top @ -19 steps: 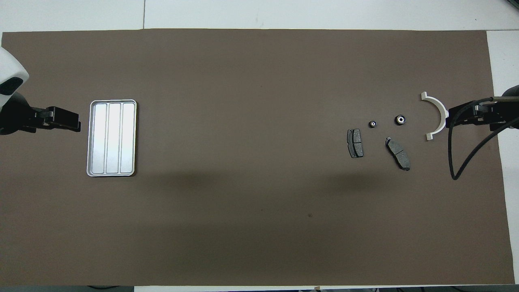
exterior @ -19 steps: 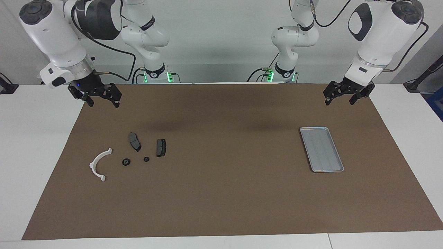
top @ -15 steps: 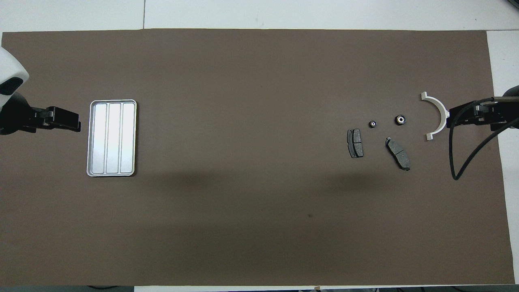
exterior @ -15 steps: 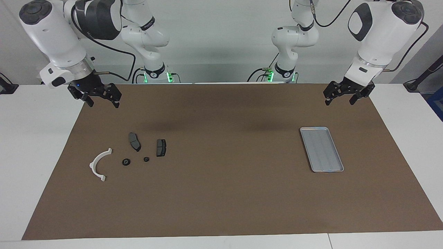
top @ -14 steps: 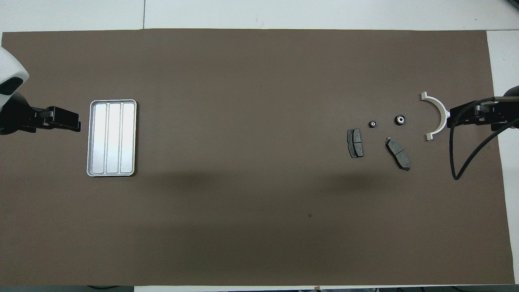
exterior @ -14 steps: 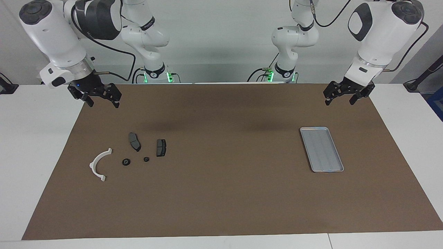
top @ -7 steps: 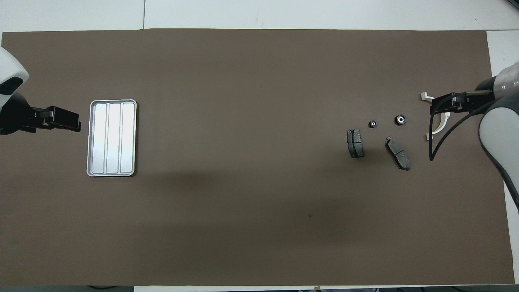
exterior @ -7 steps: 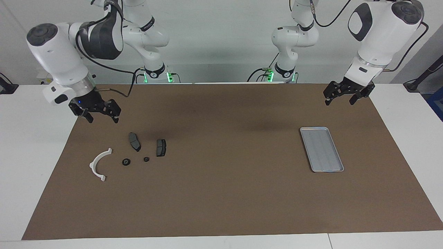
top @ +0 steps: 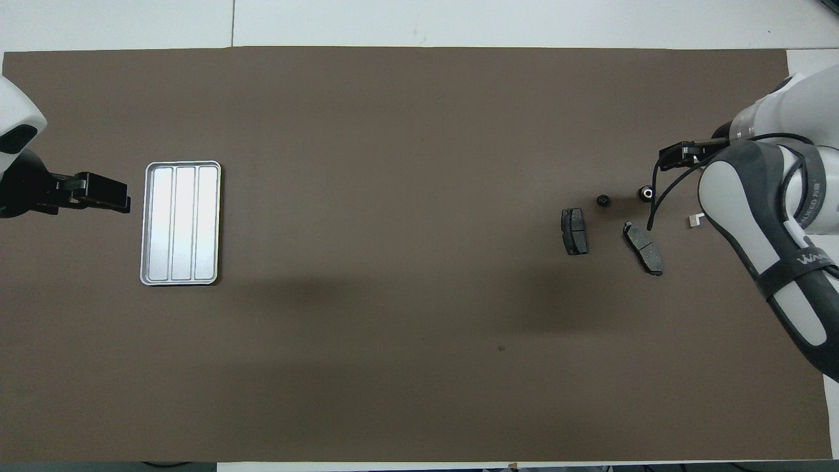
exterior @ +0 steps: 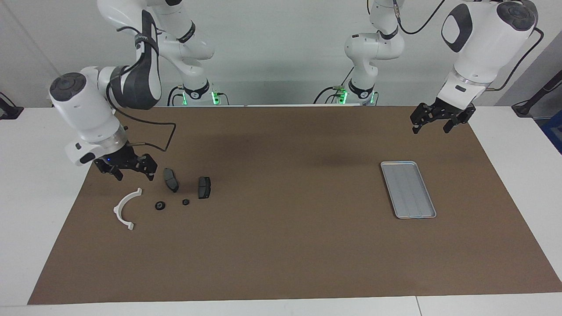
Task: Pick bearing gear from pile to tray
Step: 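Reach the right gripper down to the small black ring near the bracket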
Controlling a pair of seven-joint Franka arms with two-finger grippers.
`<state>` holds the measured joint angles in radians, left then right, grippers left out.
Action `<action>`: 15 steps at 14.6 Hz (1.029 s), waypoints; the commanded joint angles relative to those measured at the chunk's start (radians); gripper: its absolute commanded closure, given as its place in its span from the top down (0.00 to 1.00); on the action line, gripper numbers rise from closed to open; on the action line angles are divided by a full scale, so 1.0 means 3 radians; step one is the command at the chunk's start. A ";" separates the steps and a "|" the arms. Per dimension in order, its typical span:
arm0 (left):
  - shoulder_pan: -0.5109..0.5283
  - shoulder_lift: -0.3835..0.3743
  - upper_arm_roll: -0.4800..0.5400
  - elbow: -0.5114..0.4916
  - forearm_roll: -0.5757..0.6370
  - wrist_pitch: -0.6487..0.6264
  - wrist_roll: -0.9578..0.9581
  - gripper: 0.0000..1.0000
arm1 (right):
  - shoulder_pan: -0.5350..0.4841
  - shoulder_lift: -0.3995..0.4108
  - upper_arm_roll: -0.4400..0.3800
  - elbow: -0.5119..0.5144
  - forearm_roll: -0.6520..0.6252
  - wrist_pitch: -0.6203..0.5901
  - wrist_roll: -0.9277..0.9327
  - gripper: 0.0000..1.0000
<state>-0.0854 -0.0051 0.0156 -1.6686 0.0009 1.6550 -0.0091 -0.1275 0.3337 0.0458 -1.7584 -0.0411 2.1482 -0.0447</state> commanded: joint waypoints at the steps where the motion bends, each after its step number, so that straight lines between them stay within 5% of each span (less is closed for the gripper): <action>1: 0.0029 -0.0060 -0.0026 -0.0047 0.0017 0.0000 -0.0005 1.00 | -0.0040 0.0063 0.0036 -0.0009 -0.0037 0.0070 -0.0122 1.00; 15: 0.0029 -0.0060 -0.0021 -0.0047 0.0017 0.0000 -0.0005 1.00 | 0.0016 0.0135 0.0042 -0.0423 -0.0042 0.0361 -0.0178 1.00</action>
<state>-0.0854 -0.0051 0.0156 -1.6686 0.0009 1.6550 -0.0091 -0.1195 0.3795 0.0556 -1.8479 -0.0425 2.2136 -0.0700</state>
